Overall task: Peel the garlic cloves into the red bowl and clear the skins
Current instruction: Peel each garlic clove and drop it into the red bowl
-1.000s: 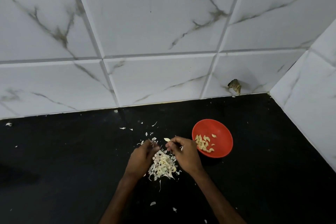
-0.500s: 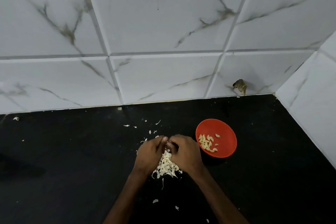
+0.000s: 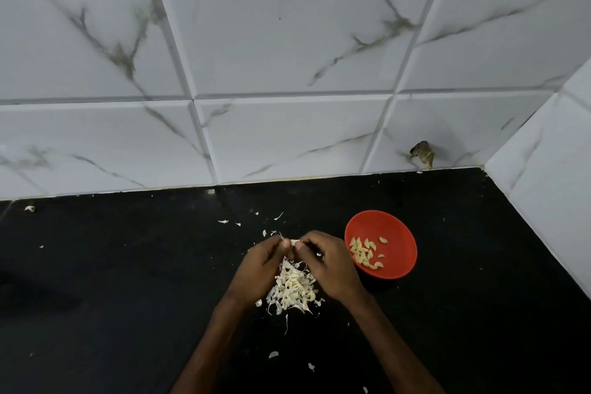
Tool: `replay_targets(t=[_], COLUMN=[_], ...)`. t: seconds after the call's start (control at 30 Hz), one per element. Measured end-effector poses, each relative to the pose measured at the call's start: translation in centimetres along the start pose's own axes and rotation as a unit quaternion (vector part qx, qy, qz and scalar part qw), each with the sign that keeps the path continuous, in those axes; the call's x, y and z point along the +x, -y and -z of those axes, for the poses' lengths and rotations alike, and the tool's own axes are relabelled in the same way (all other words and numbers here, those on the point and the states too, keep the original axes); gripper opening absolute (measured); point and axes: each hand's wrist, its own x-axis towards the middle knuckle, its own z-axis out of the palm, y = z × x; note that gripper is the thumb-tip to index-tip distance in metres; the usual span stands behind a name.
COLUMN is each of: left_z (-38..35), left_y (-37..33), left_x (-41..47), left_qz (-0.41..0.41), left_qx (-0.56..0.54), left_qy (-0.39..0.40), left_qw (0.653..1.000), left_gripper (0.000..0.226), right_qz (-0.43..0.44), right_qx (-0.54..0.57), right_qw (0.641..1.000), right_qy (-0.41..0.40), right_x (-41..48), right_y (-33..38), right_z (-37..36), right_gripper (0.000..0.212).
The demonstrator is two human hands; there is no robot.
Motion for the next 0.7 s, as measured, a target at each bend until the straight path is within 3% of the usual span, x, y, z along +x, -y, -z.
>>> replay_targets(t=[0.1, 0.23, 0.33, 0.43, 0.53, 0.7], left_z=[0.1, -0.4, -0.8, -0.6, -0.2, 0.0], left_y=[-0.1, -0.9, -1.6, -2.0, -2.4, -2.8], left_x=[-0.4, -0.7, -0.9, -1.1, -1.1, -1.0], left_qz=[-0.047, -0.077, -0.03, 0.054, 0.092, 0.095], left_qx=[0.117, 0.162, -0.061, -0.221, -0.221, -0.202], left_qy=[0.003, -0.025, -0.008, 0.02, 0.036, 0.026], left_qw=[0.992, 0.983, 0.998, 0.974, 0.97, 0.974], left_gripper=[0.018, 0.023, 0.036, 0.04, 0.041, 0.041], right_qz=[-0.016, -0.035, 0.015, 0.111, 0.156, 0.106], right_qx=[0.042, 0.097, 0.045, -0.125, -0.216, -0.068], right_qw=[0.999, 0.994, 0.995, 0.978, 0.959, 0.992], right_qy=[0.017, 0.044, 0.087, 0.124, 0.096, 0.015], right_x=[0.1, 0.3, 0.5, 1.0, 1.4, 0.8], right_y=[0.0, 0.4, 0.7, 0.6, 0.0, 0.2], right_z=[0.1, 0.4, 1.1, 2.0, 2.2, 0.9], right_gripper=[0.025, 0.025, 0.025, 0.028, 0.026, 0.02])
